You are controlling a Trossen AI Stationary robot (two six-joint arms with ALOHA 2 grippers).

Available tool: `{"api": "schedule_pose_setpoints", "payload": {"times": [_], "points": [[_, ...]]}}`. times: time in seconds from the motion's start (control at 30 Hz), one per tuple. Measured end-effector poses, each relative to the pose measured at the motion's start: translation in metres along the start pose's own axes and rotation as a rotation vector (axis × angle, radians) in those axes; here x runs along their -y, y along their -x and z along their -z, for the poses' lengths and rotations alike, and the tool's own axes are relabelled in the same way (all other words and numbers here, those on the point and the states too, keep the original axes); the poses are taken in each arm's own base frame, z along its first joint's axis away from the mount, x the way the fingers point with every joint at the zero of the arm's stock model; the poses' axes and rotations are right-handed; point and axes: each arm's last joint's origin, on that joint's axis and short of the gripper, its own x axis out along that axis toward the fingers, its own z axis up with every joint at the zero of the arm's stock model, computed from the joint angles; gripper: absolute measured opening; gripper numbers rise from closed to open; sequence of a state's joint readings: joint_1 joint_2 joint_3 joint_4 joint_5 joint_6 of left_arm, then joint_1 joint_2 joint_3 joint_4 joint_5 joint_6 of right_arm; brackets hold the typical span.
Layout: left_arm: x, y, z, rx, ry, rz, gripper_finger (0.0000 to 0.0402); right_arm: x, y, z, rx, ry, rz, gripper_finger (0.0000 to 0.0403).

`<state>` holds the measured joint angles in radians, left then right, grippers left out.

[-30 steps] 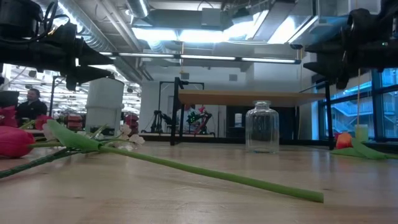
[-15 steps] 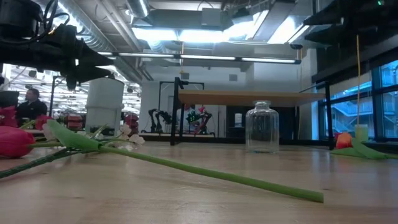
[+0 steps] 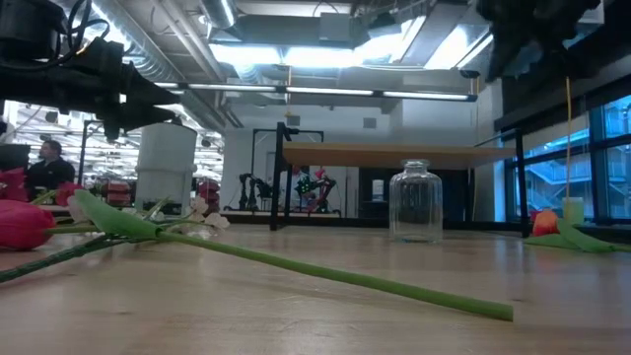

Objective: Pick and place flowers into a vace then onto a shelf
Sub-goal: Put the orange flower into the right transparent vase

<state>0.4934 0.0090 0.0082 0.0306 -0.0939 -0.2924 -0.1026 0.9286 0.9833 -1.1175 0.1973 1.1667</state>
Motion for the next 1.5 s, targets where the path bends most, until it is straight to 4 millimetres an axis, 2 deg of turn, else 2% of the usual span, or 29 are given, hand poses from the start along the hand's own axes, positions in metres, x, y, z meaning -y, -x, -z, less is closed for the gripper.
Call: {"api": "schedule_pose_setpoints", "payload": {"times": [0.2, 0.6, 0.87, 0.97, 1.13, 1.23, 1.5], "points": [[-0.001, 0.0, 0.0, 0.007, 0.0, -0.02, 0.0219, -0.012, -0.031, 0.023, -0.217, -0.007, 0.17, 0.0251], [-0.001, 0.0, 0.0, 0.006, 0.0, -0.02, 0.0219, -0.035, -0.067, 0.063, -0.287, -0.096, 0.37, 0.0251], [-0.001, 0.0, 0.0, 0.006, 0.0, -0.02, 0.0219, -0.041, -0.087, 0.077, -0.304, -0.101, 0.468, 0.0251], [-0.001, 0.0, 0.0, 0.006, 0.0, -0.02, 0.0219, -0.034, -0.097, 0.082, -0.313, -0.106, 0.455, 0.0251], [-0.001, 0.0, 0.0, 0.005, 0.0, -0.02, 0.0219, -0.013, -0.116, 0.091, -0.312, -0.116, 0.412, 0.024], [-0.001, 0.0, 0.0, 0.005, 0.0, -0.02, 0.0219, -0.002, -0.126, 0.096, -0.31, -0.116, 0.415, 0.0221], [-0.001, 0.0, 0.0, 0.005, 0.0, -0.02, 0.0219, 0.012, -0.144, 0.103, -0.257, -0.12, 0.349, 0.017]]}}
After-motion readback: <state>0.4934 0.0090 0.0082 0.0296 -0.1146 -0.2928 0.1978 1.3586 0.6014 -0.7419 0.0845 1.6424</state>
